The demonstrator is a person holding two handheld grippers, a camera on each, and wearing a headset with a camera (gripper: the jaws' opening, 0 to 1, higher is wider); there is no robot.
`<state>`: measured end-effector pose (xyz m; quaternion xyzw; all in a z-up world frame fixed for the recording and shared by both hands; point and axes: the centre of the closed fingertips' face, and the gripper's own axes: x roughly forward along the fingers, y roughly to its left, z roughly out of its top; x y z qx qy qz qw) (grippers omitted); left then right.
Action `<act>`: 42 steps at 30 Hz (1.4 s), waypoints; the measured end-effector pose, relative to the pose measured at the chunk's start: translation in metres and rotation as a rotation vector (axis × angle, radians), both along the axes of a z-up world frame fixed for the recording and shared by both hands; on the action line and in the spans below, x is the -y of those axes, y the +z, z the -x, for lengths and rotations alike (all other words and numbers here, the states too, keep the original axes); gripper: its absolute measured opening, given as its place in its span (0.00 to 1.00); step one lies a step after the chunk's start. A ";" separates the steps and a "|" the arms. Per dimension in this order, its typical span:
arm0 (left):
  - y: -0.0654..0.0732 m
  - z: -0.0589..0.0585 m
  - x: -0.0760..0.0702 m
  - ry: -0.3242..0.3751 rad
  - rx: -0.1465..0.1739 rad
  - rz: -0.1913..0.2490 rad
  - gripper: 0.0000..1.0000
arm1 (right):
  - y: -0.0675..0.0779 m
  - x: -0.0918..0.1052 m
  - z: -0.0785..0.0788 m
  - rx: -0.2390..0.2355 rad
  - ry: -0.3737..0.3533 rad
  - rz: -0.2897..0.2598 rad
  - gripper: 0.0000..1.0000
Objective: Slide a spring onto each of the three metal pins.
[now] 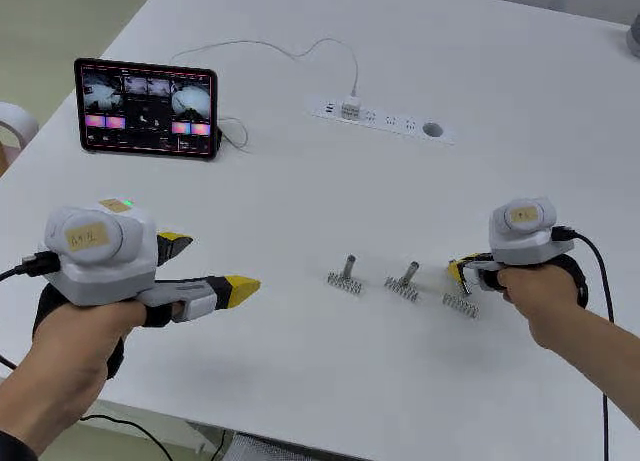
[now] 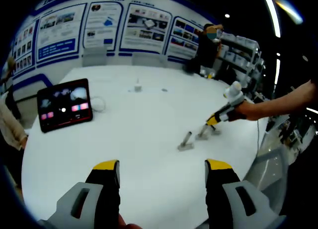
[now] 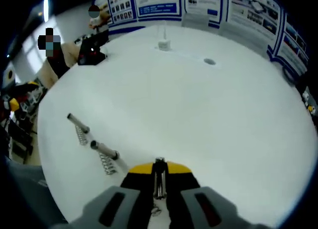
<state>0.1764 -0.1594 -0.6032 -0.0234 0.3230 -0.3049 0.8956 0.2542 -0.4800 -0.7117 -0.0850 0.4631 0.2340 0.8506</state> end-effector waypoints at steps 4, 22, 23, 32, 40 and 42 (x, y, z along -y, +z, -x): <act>-0.001 0.001 0.001 -0.006 -0.001 -0.004 0.71 | 0.001 0.001 0.004 0.008 -0.016 -0.004 0.09; 0.008 0.001 -0.001 -0.021 0.022 -0.009 0.72 | 0.013 0.010 0.009 0.068 -0.058 -0.022 0.09; 0.008 0.001 -0.001 -0.022 0.021 -0.009 0.72 | 0.014 0.010 0.009 0.070 -0.062 -0.024 0.09; 0.006 0.003 -0.001 -0.030 0.017 -0.010 0.71 | 0.016 0.012 0.014 0.092 -0.084 -0.027 0.09; 0.007 0.003 -0.001 -0.033 0.019 -0.011 0.71 | 0.019 0.014 0.018 0.108 -0.097 -0.027 0.09; 0.007 0.003 -0.001 -0.034 0.019 -0.010 0.71 | 0.020 0.015 0.018 0.112 -0.101 -0.027 0.09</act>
